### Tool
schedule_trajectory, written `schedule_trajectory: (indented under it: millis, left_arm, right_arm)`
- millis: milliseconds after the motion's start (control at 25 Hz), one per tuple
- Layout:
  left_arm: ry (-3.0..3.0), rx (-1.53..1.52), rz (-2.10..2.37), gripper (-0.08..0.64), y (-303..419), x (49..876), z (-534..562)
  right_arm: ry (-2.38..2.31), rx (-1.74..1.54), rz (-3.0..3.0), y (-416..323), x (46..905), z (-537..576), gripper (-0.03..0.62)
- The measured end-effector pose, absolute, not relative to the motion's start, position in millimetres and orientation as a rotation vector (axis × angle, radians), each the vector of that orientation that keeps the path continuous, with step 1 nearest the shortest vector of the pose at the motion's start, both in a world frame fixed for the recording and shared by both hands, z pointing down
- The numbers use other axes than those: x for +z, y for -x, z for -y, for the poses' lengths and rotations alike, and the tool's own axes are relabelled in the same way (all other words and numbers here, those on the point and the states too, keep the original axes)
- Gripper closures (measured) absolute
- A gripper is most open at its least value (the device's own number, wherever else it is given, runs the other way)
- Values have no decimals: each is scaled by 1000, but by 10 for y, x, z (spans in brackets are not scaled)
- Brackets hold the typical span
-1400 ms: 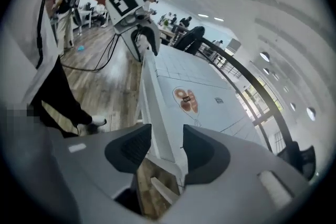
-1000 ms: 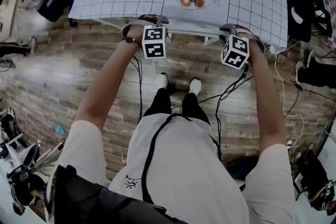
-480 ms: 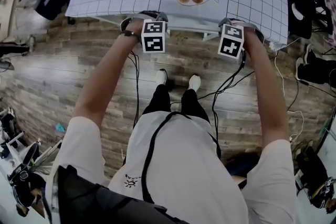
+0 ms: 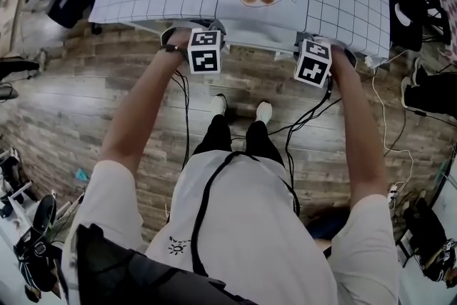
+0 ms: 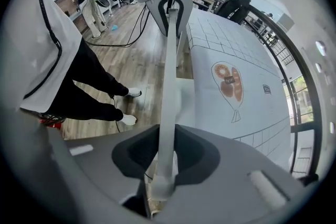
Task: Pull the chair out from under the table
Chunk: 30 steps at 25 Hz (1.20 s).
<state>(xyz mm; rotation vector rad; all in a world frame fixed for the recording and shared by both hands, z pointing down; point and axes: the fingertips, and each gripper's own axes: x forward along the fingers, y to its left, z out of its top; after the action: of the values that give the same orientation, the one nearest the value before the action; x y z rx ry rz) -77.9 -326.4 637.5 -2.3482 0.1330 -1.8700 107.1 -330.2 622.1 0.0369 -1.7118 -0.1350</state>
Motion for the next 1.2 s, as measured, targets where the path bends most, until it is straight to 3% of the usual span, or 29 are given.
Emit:
schedule_trajectory:
  millis: [1200]
  left_arm:
    - [2449, -1866, -77, 479, 871, 6292, 1055]
  right_arm:
    - [22, -32, 1765, -1003, 6209, 1103, 508]
